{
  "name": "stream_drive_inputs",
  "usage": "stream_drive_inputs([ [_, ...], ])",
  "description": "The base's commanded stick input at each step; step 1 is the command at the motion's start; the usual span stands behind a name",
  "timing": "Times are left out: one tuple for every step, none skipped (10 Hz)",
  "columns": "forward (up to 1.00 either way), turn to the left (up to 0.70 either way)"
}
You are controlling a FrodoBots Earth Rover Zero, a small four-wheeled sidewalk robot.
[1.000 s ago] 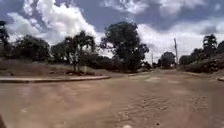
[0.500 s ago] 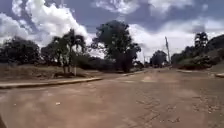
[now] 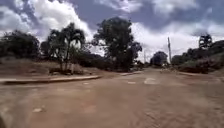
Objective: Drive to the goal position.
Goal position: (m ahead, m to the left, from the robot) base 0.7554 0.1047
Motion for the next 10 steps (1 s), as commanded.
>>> stream_drive_inputs([
  [1.0,0.0],
  [1.0,-0.05],
  [1.0,-0.22],
  [1.0,-0.27],
  [1.0,-0.27],
  [1.0,-0.27],
  [1.0,-0.24],
  [1.0,-0.15],
  [1.0,-0.07],
  [1.0,0.0],
])
